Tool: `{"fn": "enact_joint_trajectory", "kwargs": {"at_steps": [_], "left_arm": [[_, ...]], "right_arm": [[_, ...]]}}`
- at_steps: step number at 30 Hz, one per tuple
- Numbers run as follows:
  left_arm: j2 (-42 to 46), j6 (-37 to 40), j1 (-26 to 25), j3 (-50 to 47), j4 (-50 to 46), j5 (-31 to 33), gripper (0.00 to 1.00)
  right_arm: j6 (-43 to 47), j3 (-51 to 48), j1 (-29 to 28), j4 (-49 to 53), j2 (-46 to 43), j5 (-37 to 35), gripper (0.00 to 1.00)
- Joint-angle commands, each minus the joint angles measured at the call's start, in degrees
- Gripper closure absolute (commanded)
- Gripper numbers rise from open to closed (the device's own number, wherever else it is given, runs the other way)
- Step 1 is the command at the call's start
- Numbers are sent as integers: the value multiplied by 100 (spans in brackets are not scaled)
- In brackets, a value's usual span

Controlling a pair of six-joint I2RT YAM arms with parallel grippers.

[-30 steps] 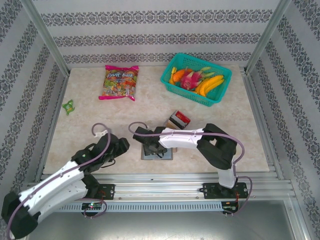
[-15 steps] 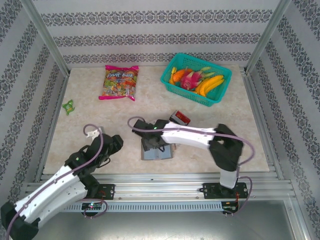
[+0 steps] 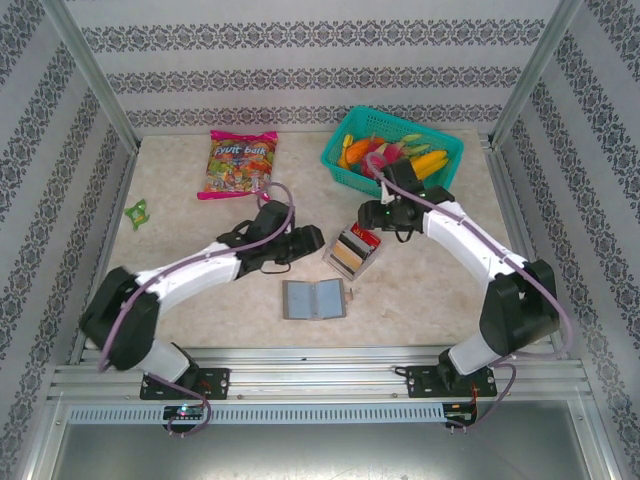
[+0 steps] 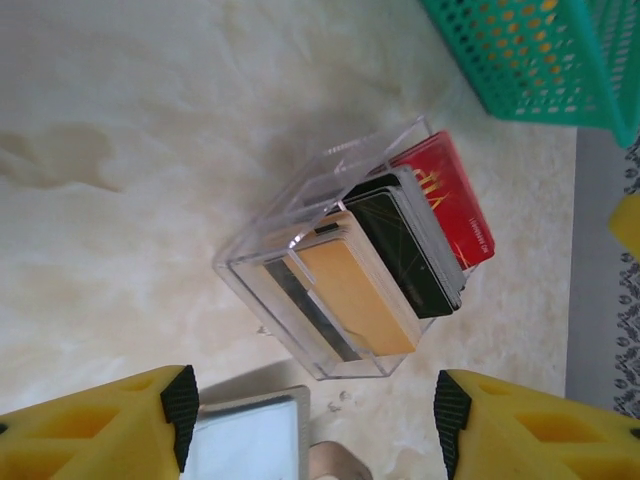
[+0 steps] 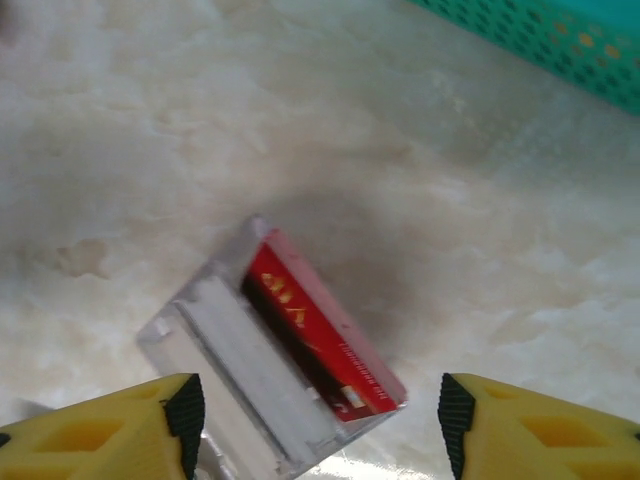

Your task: Put the credit cards into the card holder

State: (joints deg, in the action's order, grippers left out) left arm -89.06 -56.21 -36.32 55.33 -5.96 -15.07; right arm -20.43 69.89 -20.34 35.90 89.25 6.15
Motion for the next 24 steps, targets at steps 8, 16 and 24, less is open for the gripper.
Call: {"fn": "enact_joint_trajectory", "kwargs": {"at_steps": [8,16,24], "left_arm": [[-1297,-579,-78,589,628,-709,47],[-1768,-622,-86,795,880,-920,50],[-2055,-444,-86,1001,562,-763,55]], "right_arm": [[359,-17,210,-324,834,983,26],[247,-200,272,-478,1053,1675,29],[166,-508,327,-463,512,1957,33]]}}
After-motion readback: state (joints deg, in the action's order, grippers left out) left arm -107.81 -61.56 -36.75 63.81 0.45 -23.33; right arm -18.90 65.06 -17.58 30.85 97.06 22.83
